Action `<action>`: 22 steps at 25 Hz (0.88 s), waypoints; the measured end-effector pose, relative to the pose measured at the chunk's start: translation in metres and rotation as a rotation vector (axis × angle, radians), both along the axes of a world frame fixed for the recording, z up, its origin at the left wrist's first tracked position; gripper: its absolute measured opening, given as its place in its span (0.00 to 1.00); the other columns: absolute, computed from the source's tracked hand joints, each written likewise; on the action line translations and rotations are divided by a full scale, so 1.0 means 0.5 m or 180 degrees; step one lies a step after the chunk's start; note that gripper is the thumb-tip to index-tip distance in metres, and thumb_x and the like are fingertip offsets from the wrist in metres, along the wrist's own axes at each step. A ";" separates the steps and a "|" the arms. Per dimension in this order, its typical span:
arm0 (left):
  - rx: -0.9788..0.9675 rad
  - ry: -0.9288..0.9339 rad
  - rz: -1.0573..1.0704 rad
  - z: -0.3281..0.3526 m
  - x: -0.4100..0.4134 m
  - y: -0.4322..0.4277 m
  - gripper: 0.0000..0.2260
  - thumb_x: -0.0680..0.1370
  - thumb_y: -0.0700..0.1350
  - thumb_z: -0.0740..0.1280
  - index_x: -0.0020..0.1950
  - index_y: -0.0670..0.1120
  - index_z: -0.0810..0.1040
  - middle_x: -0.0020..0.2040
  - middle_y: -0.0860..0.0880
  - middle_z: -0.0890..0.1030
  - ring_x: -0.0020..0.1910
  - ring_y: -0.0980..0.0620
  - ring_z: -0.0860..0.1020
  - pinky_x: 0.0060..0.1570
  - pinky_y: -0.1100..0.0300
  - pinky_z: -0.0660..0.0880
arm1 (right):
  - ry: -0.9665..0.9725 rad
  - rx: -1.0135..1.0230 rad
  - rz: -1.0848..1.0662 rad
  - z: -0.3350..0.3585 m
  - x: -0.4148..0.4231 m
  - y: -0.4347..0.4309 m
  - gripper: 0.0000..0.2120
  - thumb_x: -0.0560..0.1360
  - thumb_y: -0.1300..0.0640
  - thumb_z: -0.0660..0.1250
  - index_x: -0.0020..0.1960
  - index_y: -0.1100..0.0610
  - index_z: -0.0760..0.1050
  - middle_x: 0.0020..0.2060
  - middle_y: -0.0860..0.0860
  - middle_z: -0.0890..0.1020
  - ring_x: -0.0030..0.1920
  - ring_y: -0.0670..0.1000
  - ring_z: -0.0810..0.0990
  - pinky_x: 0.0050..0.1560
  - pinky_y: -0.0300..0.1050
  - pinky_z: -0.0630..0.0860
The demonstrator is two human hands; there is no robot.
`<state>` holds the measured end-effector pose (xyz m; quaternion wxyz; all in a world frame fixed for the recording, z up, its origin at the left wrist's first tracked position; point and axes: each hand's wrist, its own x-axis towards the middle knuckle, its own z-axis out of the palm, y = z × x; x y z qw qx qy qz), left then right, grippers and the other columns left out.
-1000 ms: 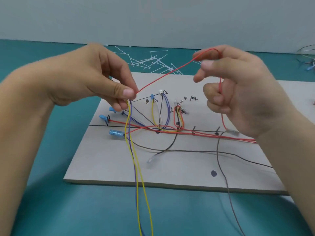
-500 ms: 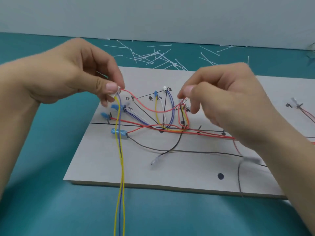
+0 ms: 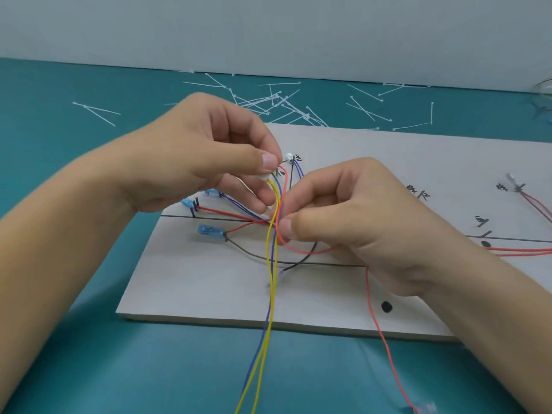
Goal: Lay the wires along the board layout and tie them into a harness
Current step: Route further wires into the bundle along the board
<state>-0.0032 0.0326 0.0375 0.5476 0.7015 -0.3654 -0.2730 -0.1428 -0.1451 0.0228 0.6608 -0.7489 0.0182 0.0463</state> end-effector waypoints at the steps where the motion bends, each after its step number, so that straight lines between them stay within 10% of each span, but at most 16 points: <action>1: 0.0028 0.0027 -0.0004 0.000 -0.001 0.000 0.02 0.73 0.37 0.72 0.44 0.39 0.84 0.37 0.39 0.81 0.34 0.44 0.84 0.39 0.51 0.84 | 0.0031 -0.0020 0.0005 0.001 -0.001 -0.001 0.02 0.65 0.62 0.75 0.37 0.60 0.85 0.31 0.55 0.84 0.28 0.45 0.76 0.31 0.32 0.70; 4: -0.0024 0.0041 -0.0012 0.002 -0.005 -0.001 0.02 0.73 0.37 0.72 0.44 0.40 0.85 0.37 0.39 0.81 0.34 0.45 0.83 0.39 0.53 0.83 | 0.0213 -0.0094 0.0104 0.006 -0.003 -0.005 0.10 0.69 0.53 0.77 0.37 0.61 0.84 0.23 0.46 0.79 0.24 0.45 0.65 0.27 0.35 0.61; 8: -0.0037 0.0100 0.0068 -0.003 -0.009 -0.009 0.02 0.72 0.37 0.73 0.43 0.40 0.85 0.35 0.41 0.81 0.32 0.47 0.82 0.37 0.55 0.83 | 0.0129 0.0124 0.0183 0.003 0.001 0.002 0.05 0.72 0.65 0.76 0.38 0.61 0.83 0.32 0.56 0.85 0.25 0.41 0.75 0.29 0.26 0.69; 14: -0.0113 0.0415 -0.0245 -0.005 -0.006 -0.003 0.03 0.73 0.35 0.73 0.44 0.42 0.83 0.36 0.44 0.80 0.31 0.50 0.80 0.32 0.61 0.79 | 0.0432 0.0208 0.0292 0.012 0.002 -0.001 0.08 0.73 0.63 0.75 0.37 0.55 0.80 0.32 0.60 0.80 0.25 0.48 0.59 0.28 0.43 0.50; 22: 0.0176 0.0530 -0.0620 0.001 0.005 0.016 0.09 0.72 0.35 0.71 0.50 0.41 0.85 0.44 0.40 0.81 0.31 0.50 0.77 0.28 0.63 0.75 | 0.0710 0.0686 0.0730 0.025 0.001 -0.032 0.03 0.73 0.59 0.67 0.42 0.56 0.78 0.33 0.57 0.83 0.17 0.42 0.57 0.21 0.27 0.55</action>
